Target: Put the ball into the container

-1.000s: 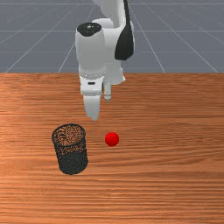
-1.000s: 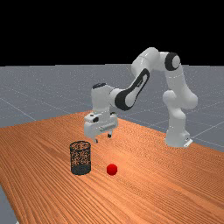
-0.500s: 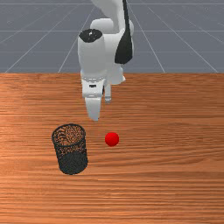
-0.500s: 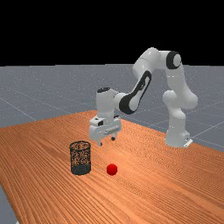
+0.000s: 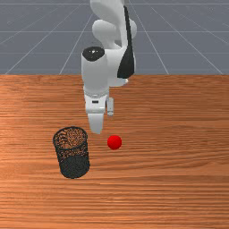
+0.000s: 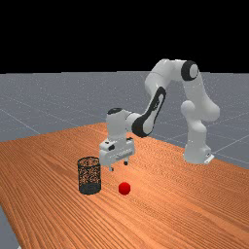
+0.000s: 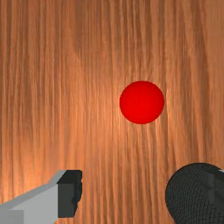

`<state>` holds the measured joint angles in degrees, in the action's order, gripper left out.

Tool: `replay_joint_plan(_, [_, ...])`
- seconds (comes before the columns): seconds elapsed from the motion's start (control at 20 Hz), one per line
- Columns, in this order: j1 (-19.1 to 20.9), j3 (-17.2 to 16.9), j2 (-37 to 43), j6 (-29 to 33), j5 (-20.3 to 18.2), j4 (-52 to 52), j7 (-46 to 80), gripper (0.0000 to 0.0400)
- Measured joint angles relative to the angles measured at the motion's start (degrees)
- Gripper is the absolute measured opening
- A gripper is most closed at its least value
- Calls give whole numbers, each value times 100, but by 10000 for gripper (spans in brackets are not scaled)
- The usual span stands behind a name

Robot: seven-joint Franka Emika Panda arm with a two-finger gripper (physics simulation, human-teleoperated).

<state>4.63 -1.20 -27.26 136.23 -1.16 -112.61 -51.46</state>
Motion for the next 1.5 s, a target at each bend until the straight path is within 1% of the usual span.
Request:
replay_joint_plan(0.25, [1,2,-239,223,-12,9,9,400])
replay_joint_plan(0.55, [-123,25,-230,239,-12,-32,212,400])
replay_joint_plan(0.7, [-142,36,-325,70,12,102,188,400])
replay_joint_plan(0.8, [-143,36,-424,92,13,147,189,400])
replay_joint_plan(0.9, [-140,39,-503,228,8,126,185,400])
replay_joint_plan(0.95, [-87,92,-507,372,-69,57,102,400])
replay_joint_plan(1.0, [-135,43,-553,301,0,113,177,400])
replay_joint_plan(1.05, [-75,103,-560,403,-84,70,85,400])
replay_joint_plan(1.1, [-132,46,-622,297,-4,154,173,400])
replay_joint_plan(1.15, [-133,45,-670,273,-2,191,175,400])
replay_joint_plan(1.5, [-132,48,-1114,483,-5,365,175,400])
